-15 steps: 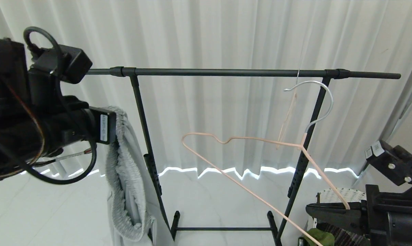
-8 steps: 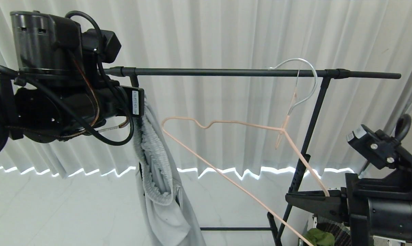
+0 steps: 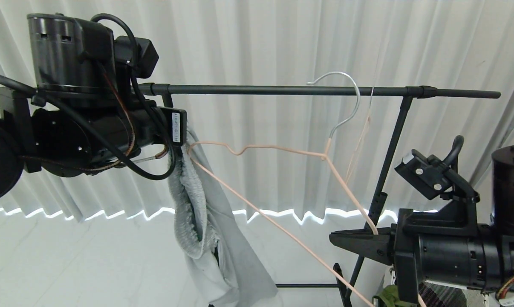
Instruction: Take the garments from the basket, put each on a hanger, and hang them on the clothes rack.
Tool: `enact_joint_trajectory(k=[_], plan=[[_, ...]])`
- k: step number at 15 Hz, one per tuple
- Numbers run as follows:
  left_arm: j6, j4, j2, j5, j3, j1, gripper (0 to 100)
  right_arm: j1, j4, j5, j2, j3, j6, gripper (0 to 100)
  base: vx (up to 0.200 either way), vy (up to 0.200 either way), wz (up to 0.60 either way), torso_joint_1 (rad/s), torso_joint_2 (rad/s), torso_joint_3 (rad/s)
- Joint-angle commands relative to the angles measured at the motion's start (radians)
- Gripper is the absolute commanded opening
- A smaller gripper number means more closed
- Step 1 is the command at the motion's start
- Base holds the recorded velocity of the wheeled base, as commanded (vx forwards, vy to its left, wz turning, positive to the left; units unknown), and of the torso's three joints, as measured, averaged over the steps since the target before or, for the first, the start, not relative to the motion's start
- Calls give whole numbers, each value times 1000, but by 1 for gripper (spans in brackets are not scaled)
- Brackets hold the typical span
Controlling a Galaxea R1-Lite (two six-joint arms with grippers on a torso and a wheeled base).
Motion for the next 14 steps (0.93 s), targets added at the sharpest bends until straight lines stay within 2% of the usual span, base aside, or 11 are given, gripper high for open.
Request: enact_joint_trajectory(k=[1,4,8,14], plan=[[2,0,2,2,-10,14,0,17,1,1,-12,1,4,0,0,0,0,0,0,0],[4,0,19,36,-9,23,0,48,3,1,-38,8,8,0,0,0,0,0,0,0],[4,-2,29,38,-10,22,0,48,1,1,-21,5,8,0,0,0,0,0,0,0],[7,-2,14,44,-6,7,0,-3,-37,-4,99,-70,13,0,0,0,0,0,0,0]])
